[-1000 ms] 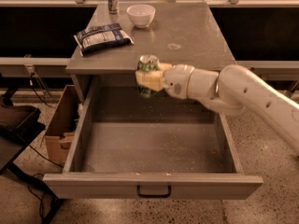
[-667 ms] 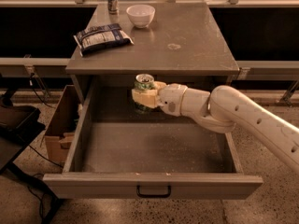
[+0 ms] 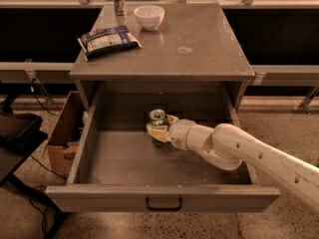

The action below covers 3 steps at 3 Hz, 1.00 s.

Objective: Place green can into top drawer

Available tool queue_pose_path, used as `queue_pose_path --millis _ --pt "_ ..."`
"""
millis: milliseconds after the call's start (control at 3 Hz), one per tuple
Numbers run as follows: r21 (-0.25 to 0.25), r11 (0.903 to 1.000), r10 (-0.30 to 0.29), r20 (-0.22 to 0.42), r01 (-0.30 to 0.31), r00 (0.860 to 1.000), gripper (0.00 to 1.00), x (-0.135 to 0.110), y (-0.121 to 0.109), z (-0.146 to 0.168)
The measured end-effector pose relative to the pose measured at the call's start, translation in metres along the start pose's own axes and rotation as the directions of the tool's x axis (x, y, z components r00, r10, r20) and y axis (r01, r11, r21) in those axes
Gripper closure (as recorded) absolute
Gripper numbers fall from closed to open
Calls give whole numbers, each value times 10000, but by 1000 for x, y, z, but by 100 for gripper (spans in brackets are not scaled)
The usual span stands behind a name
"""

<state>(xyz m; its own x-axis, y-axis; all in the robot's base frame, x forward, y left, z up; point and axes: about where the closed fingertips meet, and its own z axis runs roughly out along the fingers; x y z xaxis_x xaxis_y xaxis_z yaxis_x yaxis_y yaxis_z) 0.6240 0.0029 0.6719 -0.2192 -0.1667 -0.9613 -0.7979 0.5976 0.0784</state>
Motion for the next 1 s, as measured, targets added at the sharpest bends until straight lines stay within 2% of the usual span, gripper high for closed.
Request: queue_pose_path --millis 333,667,1000 --pt "640 9979 -86 -17 87 10000 100 22 -12 4" --pt "640 9979 -86 -17 87 10000 82 18 -12 3" --pt "639 9979 -86 -17 87 10000 59 17 -12 3"
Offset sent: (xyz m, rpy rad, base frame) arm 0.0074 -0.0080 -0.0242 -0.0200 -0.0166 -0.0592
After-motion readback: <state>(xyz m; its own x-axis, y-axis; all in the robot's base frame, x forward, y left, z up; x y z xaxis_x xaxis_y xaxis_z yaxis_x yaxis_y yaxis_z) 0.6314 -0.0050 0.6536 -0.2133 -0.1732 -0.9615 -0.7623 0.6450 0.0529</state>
